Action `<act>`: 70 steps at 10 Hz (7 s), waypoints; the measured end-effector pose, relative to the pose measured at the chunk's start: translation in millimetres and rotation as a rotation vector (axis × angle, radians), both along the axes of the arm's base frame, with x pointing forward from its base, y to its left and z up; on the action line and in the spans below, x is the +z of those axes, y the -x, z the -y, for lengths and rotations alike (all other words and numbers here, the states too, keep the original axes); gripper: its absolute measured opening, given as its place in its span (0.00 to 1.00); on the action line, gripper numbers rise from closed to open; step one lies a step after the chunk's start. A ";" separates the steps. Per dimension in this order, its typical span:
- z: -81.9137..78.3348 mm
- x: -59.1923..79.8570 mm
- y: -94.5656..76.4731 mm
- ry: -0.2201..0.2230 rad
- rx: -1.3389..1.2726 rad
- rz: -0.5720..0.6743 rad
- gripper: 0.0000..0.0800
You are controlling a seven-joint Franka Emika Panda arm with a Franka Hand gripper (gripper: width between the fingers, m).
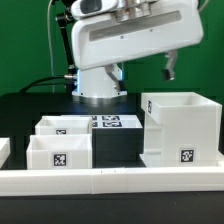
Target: Assemble drawer
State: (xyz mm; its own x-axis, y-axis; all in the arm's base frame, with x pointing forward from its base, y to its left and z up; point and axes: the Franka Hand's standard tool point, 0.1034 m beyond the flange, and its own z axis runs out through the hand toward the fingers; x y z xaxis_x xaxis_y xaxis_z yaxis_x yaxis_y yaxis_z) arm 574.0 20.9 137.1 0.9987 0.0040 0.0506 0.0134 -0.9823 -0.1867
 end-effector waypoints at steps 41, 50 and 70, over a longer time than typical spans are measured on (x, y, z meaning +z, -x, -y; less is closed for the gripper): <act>81.4 -118.0 39.5 0.141 0.326 -0.050 0.05; 76.3 -115.4 43.8 0.174 1.115 0.024 0.05; 35.6 -130.1 42.8 0.201 1.582 0.066 0.05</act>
Offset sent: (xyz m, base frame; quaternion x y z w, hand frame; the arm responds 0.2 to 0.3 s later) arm -0.0078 -0.0572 -0.0154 0.0169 0.0126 -0.0845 0.9962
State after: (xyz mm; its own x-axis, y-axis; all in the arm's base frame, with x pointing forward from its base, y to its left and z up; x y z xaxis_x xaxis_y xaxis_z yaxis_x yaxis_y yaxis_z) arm 531.2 -14.7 6.9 -0.0219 0.9991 -0.0371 0.9996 0.0212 -0.0196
